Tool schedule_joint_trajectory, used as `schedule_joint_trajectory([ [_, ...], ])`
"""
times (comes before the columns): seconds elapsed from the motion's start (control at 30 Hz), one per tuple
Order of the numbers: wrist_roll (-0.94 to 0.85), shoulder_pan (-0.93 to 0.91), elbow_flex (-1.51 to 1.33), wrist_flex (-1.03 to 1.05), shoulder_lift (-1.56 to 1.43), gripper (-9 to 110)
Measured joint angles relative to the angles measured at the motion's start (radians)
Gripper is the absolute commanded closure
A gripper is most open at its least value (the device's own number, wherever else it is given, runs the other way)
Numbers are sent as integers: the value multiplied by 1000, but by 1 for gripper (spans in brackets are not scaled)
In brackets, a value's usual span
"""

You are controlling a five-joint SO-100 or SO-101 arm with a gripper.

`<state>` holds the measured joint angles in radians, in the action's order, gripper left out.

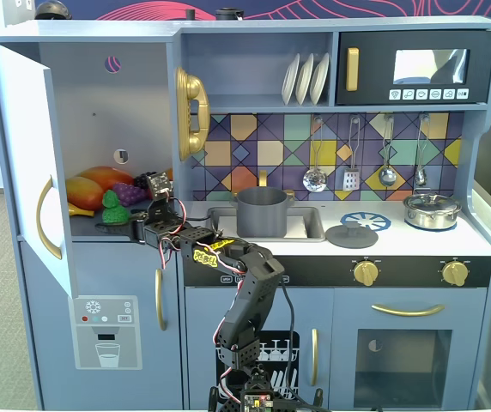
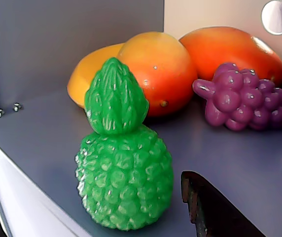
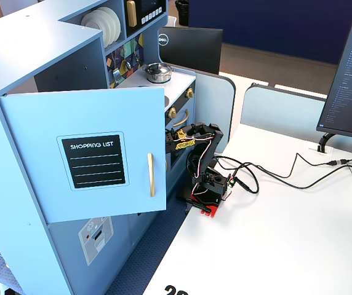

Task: Pick up the green pineapple from the left cabinet and place it in the gray recipient

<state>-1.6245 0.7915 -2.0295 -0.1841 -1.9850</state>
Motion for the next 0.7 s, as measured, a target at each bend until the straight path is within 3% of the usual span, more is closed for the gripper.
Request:
schedule_joint_trajectory([
  [0.57, 0, -25, 215, -38, 256, 66],
  [0.63, 0, -17, 227, -38, 267, 78],
  [0.7, -5, -2, 236, -38, 272, 102],
])
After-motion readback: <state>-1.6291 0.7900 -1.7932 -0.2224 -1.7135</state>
